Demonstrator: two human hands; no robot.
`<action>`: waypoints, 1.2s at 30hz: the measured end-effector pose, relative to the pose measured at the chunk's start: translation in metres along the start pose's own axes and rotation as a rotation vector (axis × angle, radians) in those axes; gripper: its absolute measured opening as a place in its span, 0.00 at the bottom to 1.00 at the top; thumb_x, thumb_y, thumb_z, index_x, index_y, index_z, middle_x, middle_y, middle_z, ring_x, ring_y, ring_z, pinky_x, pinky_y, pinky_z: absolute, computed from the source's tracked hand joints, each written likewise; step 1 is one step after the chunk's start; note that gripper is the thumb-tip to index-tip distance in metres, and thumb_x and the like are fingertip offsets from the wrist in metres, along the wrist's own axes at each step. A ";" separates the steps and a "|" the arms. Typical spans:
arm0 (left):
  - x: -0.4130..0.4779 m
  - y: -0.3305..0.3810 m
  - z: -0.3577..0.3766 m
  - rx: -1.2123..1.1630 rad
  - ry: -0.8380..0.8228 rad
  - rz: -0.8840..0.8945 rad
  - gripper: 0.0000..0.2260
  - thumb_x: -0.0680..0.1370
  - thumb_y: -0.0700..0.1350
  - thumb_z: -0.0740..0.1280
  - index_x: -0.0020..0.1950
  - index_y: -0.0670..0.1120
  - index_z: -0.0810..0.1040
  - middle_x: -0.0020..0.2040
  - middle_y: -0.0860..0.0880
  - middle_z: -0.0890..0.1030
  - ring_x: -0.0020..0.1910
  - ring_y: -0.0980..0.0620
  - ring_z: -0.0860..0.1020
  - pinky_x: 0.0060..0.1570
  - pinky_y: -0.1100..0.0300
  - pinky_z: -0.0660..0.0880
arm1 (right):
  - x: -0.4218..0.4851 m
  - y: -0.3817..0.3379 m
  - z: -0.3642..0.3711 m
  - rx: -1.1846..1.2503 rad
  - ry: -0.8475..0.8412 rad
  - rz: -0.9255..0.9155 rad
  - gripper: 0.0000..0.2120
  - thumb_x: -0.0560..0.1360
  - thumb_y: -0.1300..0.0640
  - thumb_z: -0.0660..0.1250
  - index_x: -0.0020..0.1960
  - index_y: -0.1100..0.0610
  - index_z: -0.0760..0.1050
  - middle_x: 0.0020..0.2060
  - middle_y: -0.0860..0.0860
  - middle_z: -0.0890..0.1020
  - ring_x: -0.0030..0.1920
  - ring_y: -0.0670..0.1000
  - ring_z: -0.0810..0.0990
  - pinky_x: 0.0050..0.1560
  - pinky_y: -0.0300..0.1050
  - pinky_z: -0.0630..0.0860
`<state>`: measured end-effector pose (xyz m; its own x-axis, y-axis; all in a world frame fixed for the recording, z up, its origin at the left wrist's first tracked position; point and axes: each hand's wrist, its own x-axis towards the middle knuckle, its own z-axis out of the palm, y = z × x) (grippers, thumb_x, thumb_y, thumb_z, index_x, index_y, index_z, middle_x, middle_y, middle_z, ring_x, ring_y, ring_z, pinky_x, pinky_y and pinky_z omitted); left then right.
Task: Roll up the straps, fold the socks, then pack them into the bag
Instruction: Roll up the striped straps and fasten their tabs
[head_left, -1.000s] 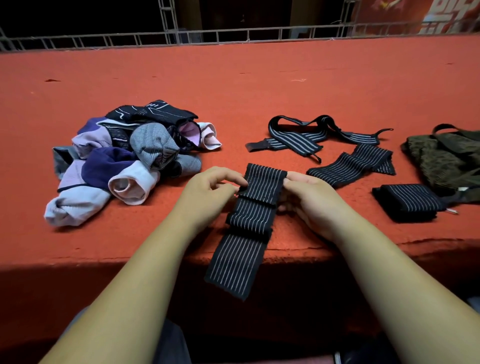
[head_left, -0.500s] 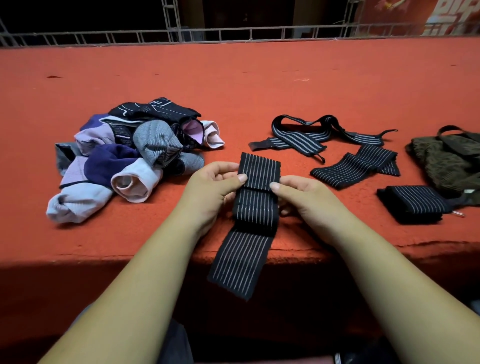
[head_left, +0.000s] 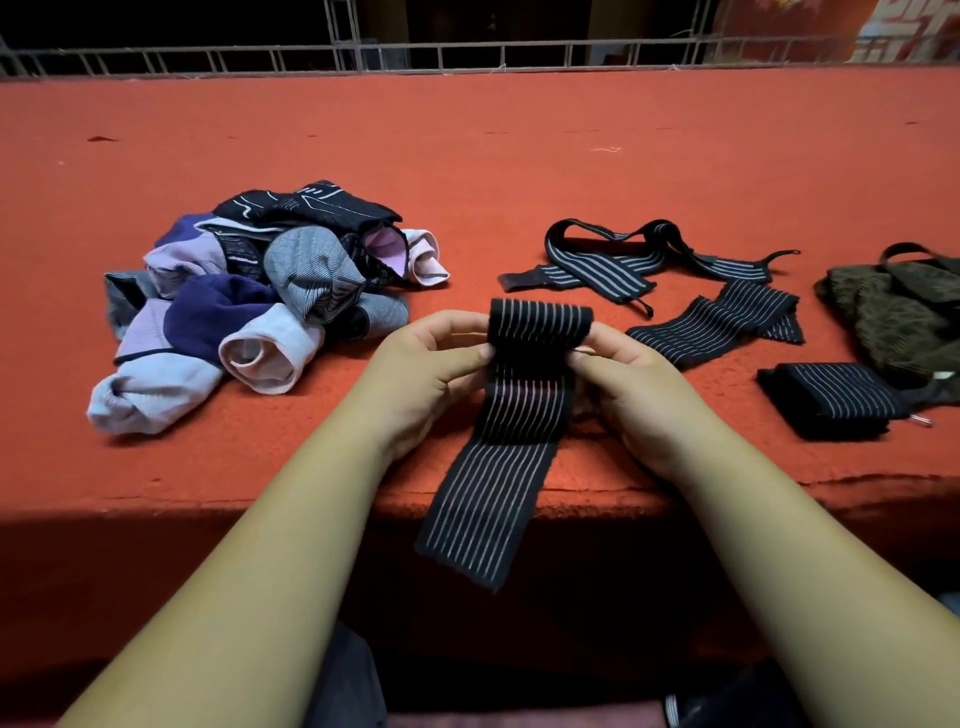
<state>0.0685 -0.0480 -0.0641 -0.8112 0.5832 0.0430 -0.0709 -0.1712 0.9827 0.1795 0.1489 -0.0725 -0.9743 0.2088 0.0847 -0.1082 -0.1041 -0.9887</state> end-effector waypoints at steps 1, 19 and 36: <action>-0.001 0.001 0.000 -0.013 0.007 -0.014 0.11 0.79 0.31 0.70 0.60 0.40 0.83 0.54 0.43 0.86 0.51 0.50 0.85 0.50 0.58 0.83 | -0.001 -0.002 -0.001 0.016 0.000 0.012 0.16 0.84 0.67 0.60 0.64 0.57 0.84 0.54 0.58 0.86 0.49 0.59 0.82 0.53 0.53 0.77; -0.001 0.000 0.005 -0.063 0.002 -0.014 0.10 0.74 0.40 0.77 0.54 0.47 0.87 0.53 0.37 0.79 0.57 0.39 0.69 0.55 0.40 0.63 | -0.005 -0.001 0.005 -0.214 0.121 -0.023 0.11 0.84 0.53 0.69 0.56 0.59 0.85 0.35 0.48 0.80 0.36 0.46 0.76 0.40 0.46 0.73; -0.003 0.001 0.010 -0.036 -0.027 0.028 0.08 0.80 0.34 0.72 0.58 0.41 0.84 0.55 0.41 0.87 0.54 0.46 0.86 0.56 0.54 0.83 | -0.010 -0.002 0.010 -0.294 0.167 -0.075 0.07 0.83 0.55 0.71 0.56 0.54 0.87 0.37 0.48 0.83 0.36 0.46 0.76 0.41 0.46 0.74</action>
<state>0.0765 -0.0420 -0.0617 -0.7970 0.5992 0.0756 -0.0702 -0.2161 0.9738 0.1877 0.1371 -0.0704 -0.9174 0.3638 0.1612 -0.0932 0.1975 -0.9759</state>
